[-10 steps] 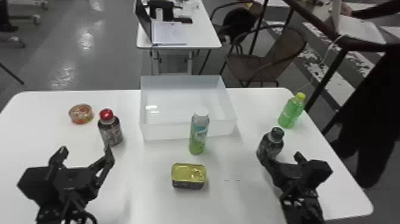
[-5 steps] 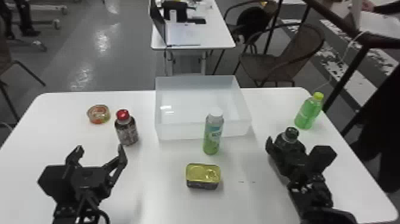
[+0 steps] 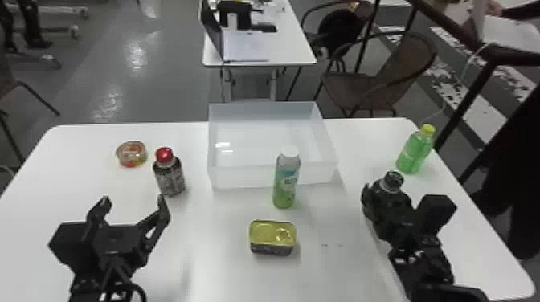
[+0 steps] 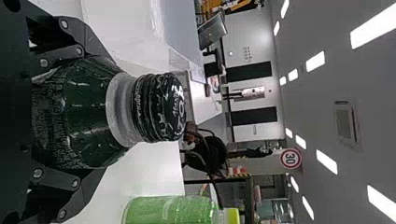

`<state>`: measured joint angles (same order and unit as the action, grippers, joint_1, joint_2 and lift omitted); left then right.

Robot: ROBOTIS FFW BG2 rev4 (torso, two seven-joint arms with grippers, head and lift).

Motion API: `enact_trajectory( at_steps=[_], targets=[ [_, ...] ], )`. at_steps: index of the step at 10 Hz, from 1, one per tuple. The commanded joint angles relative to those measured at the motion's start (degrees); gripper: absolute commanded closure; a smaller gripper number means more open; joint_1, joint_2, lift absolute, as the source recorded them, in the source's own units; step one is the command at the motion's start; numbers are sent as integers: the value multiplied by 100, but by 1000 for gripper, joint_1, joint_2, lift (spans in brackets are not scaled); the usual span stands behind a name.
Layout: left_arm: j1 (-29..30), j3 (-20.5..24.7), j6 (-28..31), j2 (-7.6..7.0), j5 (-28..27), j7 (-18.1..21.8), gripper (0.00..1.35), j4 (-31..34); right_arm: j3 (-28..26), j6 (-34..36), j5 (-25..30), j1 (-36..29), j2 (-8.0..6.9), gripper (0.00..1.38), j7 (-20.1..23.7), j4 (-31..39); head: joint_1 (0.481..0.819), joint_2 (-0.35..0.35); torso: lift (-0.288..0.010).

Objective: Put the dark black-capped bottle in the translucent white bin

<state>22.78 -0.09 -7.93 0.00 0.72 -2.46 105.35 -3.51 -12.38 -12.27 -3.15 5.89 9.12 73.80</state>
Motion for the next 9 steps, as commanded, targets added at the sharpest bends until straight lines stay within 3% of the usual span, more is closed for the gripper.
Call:
enact_trajectory(
  at_steps=[1, 3, 4, 9],
  targets=[
    [7, 0, 2, 15, 25, 0, 262, -5, -1, 711, -21, -301, 8, 769, 2, 1013, 695, -56, -93],
    [-2, -9, 2, 15, 25, 0, 262, -14, -1, 1528, -232, -222, 70, 769, 19, 1822, 695, -39, -93],
    [-10, -18, 2, 15, 25, 0, 262, -14, -1, 1598, -276, -28, 79, 769, 63, 1875, 695, -36, -93],
    [-54, -53, 37, 15, 69, 0, 262, -23, 245, 315, -426, 1387, 61, 766, 696, 11, 695, -23, -93]
  ],
)
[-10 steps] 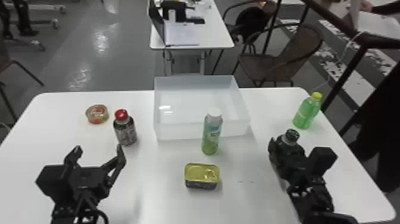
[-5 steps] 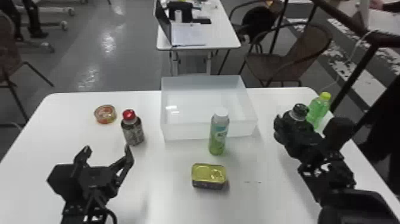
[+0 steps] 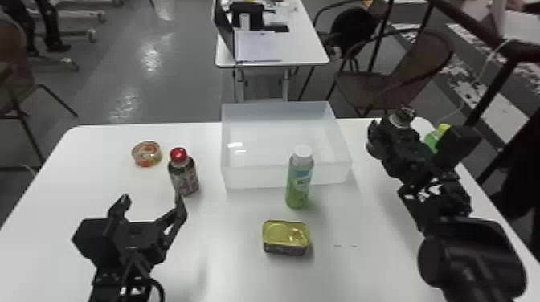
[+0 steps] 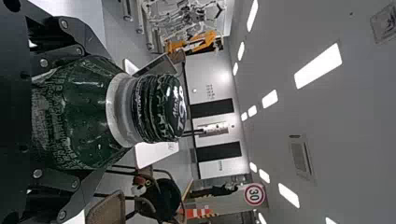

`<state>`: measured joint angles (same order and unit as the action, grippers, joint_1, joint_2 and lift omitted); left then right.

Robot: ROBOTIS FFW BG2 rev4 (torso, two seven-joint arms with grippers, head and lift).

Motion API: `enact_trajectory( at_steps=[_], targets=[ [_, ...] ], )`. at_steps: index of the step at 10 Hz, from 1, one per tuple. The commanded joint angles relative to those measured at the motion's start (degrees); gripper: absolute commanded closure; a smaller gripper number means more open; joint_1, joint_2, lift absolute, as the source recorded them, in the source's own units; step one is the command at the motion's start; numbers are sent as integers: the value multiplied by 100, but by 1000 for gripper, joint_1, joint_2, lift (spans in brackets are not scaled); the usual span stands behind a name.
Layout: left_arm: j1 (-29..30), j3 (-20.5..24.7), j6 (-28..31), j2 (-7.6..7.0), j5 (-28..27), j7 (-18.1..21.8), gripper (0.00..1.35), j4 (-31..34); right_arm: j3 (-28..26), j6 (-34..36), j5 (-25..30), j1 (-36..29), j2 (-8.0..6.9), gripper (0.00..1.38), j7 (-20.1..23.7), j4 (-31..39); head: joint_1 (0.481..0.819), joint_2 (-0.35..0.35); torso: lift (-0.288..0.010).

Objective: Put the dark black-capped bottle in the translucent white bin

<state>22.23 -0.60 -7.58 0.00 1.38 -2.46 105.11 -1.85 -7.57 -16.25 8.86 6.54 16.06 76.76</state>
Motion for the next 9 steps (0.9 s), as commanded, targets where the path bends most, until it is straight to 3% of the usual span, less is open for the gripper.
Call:
enact_trajectory(
  at_steps=[1, 3, 5, 7, 9],
  targets=[
    [-17, -11, 19, 15, 11, 0, 262, 0, 123, -403, -132, 502, -47, 766, 301, -856, 695, -16, -93],
    [-52, -46, 28, 15, 29, 0, 262, -26, 141, -781, -159, 828, -214, 766, 688, -1585, 695, 0, -93],
    [-96, -64, 19, 15, 73, 0, 262, -61, 431, -1141, -343, 1452, -232, 728, 1295, -2631, 695, 18, -93],
    [-175, -134, 19, 0, 178, 0, 262, -140, 651, -1361, -440, 1909, -346, 677, 1462, -3369, 695, 43, -93],
    [-245, -187, 11, -26, 240, 0, 262, -202, 668, -1370, -458, 2181, -346, 679, 1708, -3967, 695, 59, -93]
  ],
)
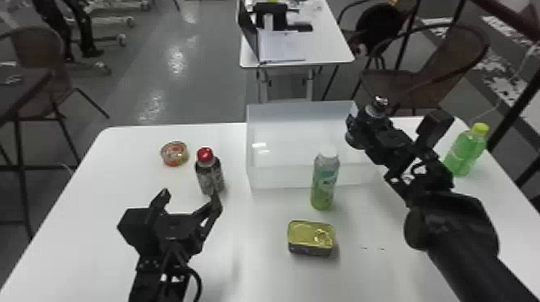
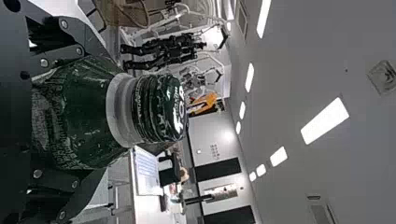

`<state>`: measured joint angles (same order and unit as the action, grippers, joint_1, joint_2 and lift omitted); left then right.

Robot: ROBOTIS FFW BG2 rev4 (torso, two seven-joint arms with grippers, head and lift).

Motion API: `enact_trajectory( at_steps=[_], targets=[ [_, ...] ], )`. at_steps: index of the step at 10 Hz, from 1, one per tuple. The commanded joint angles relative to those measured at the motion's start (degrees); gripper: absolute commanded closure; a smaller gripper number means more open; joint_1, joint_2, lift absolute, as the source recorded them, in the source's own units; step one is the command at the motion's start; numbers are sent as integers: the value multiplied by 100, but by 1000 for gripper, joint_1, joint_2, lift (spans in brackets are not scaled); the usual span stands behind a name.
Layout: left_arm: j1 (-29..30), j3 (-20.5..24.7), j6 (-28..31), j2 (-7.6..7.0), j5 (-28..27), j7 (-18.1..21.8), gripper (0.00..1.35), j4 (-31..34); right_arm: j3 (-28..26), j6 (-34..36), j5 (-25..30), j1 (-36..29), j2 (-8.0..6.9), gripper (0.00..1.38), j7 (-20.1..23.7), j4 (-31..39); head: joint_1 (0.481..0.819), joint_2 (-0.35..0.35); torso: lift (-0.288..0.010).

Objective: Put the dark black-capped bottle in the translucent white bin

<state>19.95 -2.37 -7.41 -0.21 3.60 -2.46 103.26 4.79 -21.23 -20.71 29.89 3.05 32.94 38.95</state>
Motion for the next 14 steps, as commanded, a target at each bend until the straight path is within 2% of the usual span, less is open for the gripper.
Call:
enact_trajectory(
  at_steps=[1, 4, 5, 6, 7, 8, 11, 12, 13, 14],
  targets=[
    [-26, -18, -6, 3, 27, 0, 262, -34, 40, 5, -30, 157, 3, 679, 89, -379, 695, 60, -93],
    [-44, -35, 2, -6, 53, 0, 262, -52, 84, 128, 23, 236, 47, 677, 133, -572, 695, 61, -93],
    [-44, -35, 2, -6, 62, 0, 262, -52, 84, 128, 58, 236, 56, 604, 142, -599, 695, 60, -93],
    [-44, -35, 2, -6, 71, 0, 262, -52, 84, 119, 67, 236, 64, 415, 133, -608, 695, 59, -93],
    [-44, -35, 2, -6, 71, 0, 262, -52, 84, 119, 76, 236, 64, 137, 133, -608, 695, 58, -93],
    [-44, -35, 2, -6, 80, 0, 262, -52, 84, 119, 84, 236, 64, 13, 133, -590, 695, 58, -93],
    [-26, -26, -15, -6, 89, 0, 262, -52, 84, 119, -4, 113, 64, 28, 133, -362, 695, 58, -93],
    [-18, -18, -42, -6, 97, 0, 262, -52, 84, 119, -12, -98, 64, 28, 72, 8, 695, 59, -93],
    [18, -9, -68, -6, 115, 0, 262, -43, 75, 356, 76, -572, 73, 30, -306, 895, 695, 59, -93],
    [35, 0, -86, -6, 133, 0, 262, -34, 66, 681, 128, -1223, 144, 30, -763, 1985, 695, 58, -93]
  ],
)
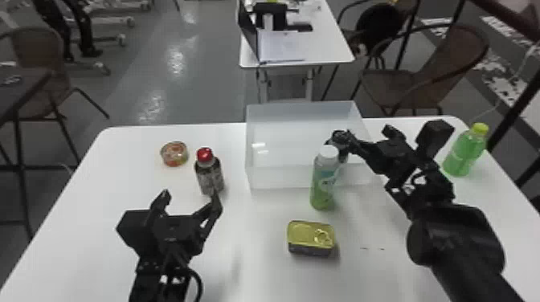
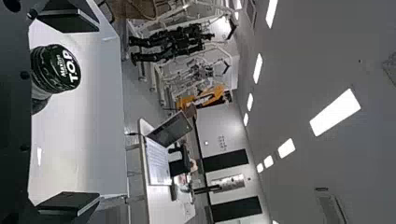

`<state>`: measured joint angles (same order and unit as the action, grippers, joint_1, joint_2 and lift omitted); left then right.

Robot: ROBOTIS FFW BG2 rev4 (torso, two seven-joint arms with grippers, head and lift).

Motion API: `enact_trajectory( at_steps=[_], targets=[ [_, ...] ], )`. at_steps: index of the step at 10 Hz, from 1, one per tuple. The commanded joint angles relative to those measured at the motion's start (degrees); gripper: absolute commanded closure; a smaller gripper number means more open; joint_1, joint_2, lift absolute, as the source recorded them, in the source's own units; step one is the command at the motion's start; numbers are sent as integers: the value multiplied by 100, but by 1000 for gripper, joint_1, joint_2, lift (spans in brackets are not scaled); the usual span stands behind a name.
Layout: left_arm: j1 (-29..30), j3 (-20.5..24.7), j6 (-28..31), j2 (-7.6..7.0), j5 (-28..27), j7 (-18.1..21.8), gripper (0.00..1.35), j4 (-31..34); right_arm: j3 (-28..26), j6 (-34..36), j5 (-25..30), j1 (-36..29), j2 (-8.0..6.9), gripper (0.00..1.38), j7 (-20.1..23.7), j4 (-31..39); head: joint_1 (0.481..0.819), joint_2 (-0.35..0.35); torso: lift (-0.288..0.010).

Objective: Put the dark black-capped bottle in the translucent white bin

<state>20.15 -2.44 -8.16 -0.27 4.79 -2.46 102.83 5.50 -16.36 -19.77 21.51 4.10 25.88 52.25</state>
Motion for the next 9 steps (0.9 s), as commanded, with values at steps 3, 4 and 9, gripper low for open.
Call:
enact_trajectory(
  at_steps=[3, 4, 9],
  targets=[
    [130, 68, -98, 41, 66, 0, 262, 26, -58, 547, -114, -1914, 241, 32, -549, 2562, 695, 51, -93],
    [121, 33, -89, -9, 101, -9, 262, 26, -190, 652, 202, -2494, 241, 32, -830, 3274, 695, 52, -93],
    [226, 51, -124, -44, 30, -9, 262, 35, -313, 1443, 888, -4287, 250, 55, -1524, 5190, 695, 38, -93]
  ],
)
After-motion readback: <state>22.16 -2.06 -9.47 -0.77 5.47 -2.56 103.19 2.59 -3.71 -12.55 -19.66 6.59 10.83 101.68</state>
